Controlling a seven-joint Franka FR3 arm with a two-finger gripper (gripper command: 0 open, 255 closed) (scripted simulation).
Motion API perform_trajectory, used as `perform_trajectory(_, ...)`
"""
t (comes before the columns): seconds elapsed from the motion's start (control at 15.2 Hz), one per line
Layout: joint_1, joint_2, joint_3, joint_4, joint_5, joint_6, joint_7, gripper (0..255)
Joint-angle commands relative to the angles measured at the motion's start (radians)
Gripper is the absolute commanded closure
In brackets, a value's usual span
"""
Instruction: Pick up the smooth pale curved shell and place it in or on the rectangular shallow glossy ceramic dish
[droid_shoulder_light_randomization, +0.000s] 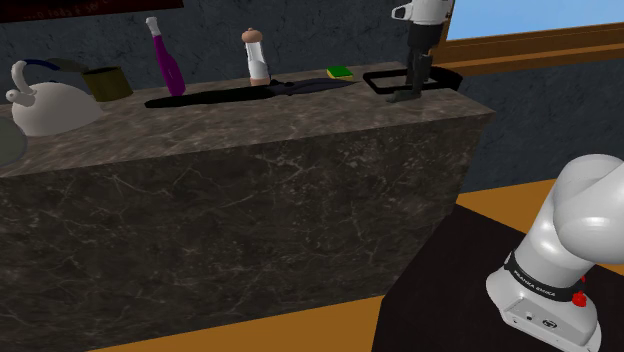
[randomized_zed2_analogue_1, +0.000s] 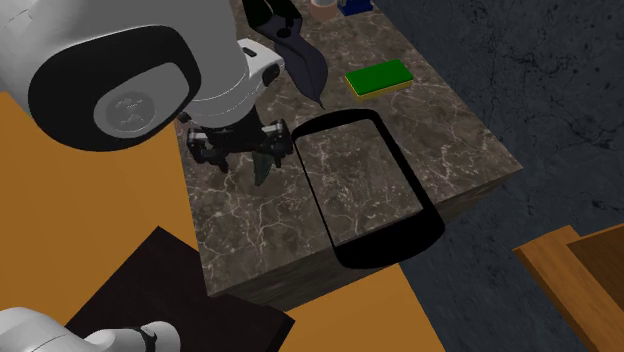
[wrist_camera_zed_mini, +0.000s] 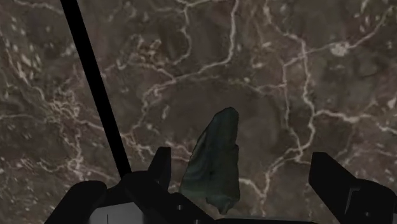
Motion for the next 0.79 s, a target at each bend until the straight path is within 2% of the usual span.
perform_trajectory(0.0, -0.001, -0.002, -0.003, -0.028, -0.002, 0.027, -0.002, 0)
perform_trajectory(0.59, -0.002, -0.002, -0.004, -0.049, -0.003, 0.048, -0.001, 0)
perform_trajectory(0.66, -0.002, -0.002, -0.004, -0.049, -0.003, 0.048, -0.001, 255)
perform_trajectory(0.73, -0.002, -0.002, -0.004, -0.049, -0.003, 0.048, -0.001, 255)
